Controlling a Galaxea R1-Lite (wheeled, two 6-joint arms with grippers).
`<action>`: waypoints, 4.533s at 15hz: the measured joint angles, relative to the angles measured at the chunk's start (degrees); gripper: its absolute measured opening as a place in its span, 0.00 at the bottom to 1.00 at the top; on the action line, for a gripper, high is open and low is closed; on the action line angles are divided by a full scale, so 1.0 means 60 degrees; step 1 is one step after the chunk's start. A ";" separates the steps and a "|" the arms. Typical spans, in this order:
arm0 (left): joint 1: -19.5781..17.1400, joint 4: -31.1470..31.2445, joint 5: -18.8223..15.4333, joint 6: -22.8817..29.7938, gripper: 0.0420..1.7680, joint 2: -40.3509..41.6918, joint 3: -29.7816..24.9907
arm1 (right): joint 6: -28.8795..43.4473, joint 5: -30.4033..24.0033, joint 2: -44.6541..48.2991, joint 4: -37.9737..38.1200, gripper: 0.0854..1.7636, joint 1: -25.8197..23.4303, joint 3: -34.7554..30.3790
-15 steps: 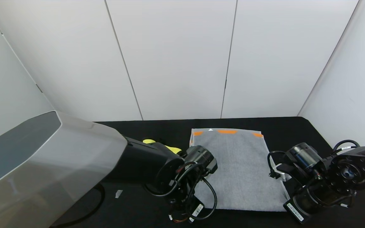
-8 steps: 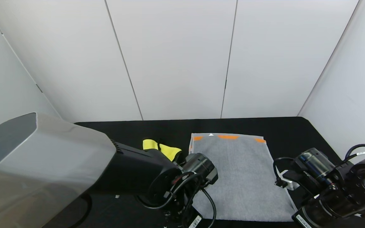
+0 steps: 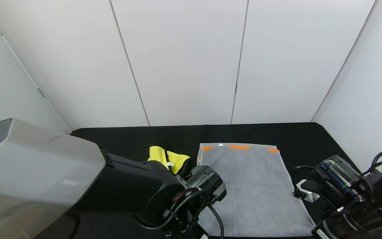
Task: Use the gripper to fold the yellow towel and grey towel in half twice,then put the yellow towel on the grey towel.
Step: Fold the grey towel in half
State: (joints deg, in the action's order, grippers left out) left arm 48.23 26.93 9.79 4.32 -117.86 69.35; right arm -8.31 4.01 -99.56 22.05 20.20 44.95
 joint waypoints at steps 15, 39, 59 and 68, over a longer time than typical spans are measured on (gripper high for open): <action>-0.0303 0.0037 0.0498 0.0325 0.04 0.0642 0.0890 | 0.0880 0.0087 0.0727 -0.0158 0.03 -0.0142 0.0983; -0.2022 0.0104 0.0392 0.0187 0.04 -0.1658 0.6296 | 0.2123 0.0065 -0.1993 -0.1426 0.03 -0.1406 0.5035; -0.2572 -0.0794 0.0329 0.0175 0.44 -0.3312 0.7355 | 0.2115 0.0000 -0.4041 -0.3375 0.44 -0.1686 0.5675; -0.2645 -0.0634 0.0315 0.0242 0.80 -0.3129 0.7253 | 0.2324 -0.0018 -0.3688 -0.2956 0.80 -0.1621 0.5486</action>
State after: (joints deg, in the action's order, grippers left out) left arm 32.35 23.13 11.68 5.77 -136.63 112.87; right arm 5.63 3.90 -121.69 4.32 10.47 77.86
